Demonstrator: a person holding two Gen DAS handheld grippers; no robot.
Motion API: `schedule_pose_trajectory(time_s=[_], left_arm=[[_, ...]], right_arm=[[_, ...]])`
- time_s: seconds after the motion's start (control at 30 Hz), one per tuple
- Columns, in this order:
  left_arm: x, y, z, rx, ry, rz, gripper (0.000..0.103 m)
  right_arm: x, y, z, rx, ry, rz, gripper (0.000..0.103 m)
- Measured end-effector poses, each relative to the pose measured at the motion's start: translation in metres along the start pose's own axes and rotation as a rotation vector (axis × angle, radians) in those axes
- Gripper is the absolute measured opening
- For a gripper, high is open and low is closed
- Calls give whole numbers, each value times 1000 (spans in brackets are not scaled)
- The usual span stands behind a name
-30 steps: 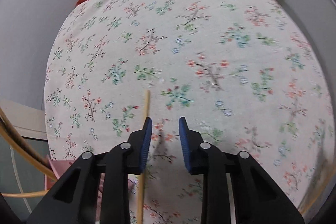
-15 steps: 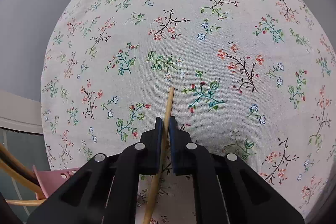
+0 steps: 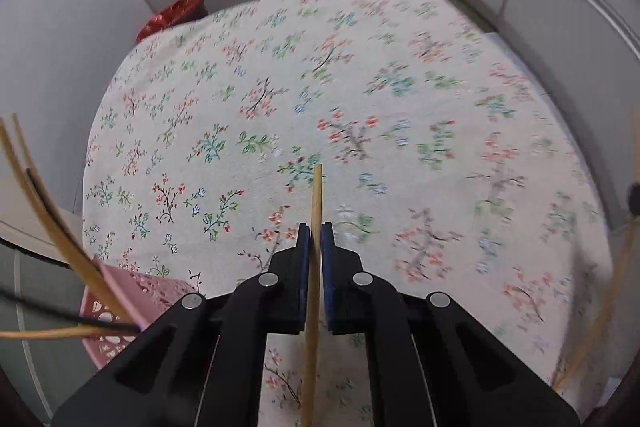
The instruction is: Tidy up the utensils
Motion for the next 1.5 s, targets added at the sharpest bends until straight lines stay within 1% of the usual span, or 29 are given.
schedule_pose_trajectory(time_s=[0.2,0.47,0.77,0.9,1.03,1.07,1.23,1.3,1.33,1.4,1.5], left_arm=[[-17,-52,-8,-33,38,-136,6],[-50,-119,3,-109,4,-297,6],[-75,-186,46,-180,-102,-489,5],[-76,-203,61,-172,-131,-547,5],[-83,-229,81,-202,-176,-617,6],[-86,-240,88,-208,-189,-648,5],[-96,-274,117,-194,-248,-757,6],[-101,-285,130,-171,-277,-796,5],[-103,-289,136,-147,-286,-812,5],[-104,-290,148,-96,-300,-825,5],[-104,-280,161,-89,-337,-806,5]], right_arm=[[-6,-21,16,-16,-57,-57,5],[-17,-45,44,-16,-121,-124,5],[-21,-65,79,-16,-188,-199,5],[-23,-72,94,-19,-221,-230,5],[-25,-80,110,-5,-249,-260,5],[-25,-83,116,0,-258,-271,5],[-27,-97,147,20,-310,-319,5],[-29,-100,161,37,-330,-325,5],[-30,-100,165,41,-336,-326,5],[-32,-99,175,47,-351,-324,5],[-34,-91,184,50,-364,-307,5]])
Point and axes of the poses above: each gripper's, at about its wrist camera, not at the fingertips, and y roughly the way its jaws point, z to its left, x to its top, the point moved 8 cm from there along y, roughly the way its jaws point, and after that the axes turned 8 degrees about z, right-handed, at the moved point
